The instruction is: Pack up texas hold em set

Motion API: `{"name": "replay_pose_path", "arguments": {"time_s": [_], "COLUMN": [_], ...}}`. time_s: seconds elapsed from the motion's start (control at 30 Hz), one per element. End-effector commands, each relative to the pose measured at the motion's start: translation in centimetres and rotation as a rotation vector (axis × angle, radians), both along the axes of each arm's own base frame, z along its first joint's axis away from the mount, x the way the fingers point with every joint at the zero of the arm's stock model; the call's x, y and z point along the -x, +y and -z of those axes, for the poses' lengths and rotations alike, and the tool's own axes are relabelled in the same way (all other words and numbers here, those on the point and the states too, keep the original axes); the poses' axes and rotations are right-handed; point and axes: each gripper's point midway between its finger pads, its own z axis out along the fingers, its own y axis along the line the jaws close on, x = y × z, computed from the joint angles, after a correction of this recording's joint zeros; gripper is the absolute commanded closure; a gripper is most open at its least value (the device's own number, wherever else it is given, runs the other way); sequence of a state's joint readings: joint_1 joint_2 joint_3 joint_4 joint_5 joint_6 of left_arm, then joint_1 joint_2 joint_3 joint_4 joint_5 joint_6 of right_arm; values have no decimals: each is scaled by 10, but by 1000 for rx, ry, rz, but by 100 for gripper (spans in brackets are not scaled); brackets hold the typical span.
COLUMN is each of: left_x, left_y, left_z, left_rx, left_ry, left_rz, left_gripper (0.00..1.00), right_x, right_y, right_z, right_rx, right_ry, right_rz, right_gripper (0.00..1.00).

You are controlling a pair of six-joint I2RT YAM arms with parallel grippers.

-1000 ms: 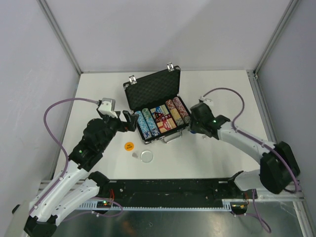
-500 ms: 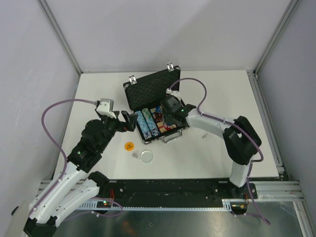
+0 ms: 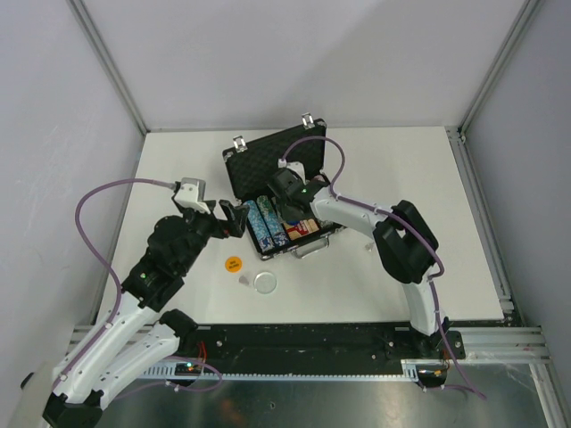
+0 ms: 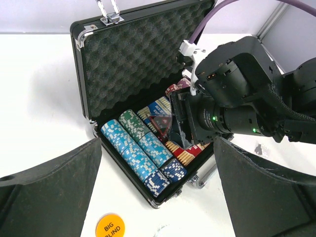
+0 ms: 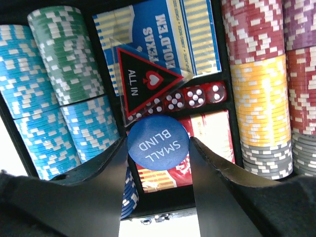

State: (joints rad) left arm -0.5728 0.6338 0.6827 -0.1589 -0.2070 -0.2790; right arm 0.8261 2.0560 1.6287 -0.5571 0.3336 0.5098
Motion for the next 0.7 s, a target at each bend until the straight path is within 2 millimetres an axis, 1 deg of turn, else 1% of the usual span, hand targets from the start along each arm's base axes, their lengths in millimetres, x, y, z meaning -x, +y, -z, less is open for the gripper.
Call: {"name": "replay_pose_path", "arguments": {"time_s": [0.0, 0.13, 0.2, 0.33, 0.4, 0.43, 0.5, 0.6, 0.67], "left_x": [-2, -1, -1, -2, -1, -1, -1, -1, 0], "left_y": [4, 3, 3, 3, 3, 4, 4, 9, 12], "left_z": [-8, -8, -8, -8, -8, -8, -10, -13, -13], "left_rx": [2, 3, 3, 2, 2, 3, 3, 5, 11], "left_ry": [-39, -39, -39, -38, -38, -39, -46, -56, -60], "left_rz": [-18, -12, -12, -11, -11, -13, -15, -34, -51], "left_gripper": [0, 0, 0, 0, 0, 0, 0, 0, 0], "right_x": [3, 8, 9, 9, 10, 10, 12, 17, 25], "right_y": [-7, -12, -14, -14, -14, -13, -8, -2, 1], "right_z": [-4, 1, 6, 11, 8, 5, -9, -36, -49], "right_rx": [22, 31, 35, 38, 35, 30, 15, -4, -13], "right_ry": [8, 23, 32, 44, 40, 34, 1, -59, -85], "right_rz": [36, 50, 52, 49, 45, 40, 20, -14, -39], "right_gripper": [48, 48, 46, 36, 32, 30, 27, 26, 26]}}
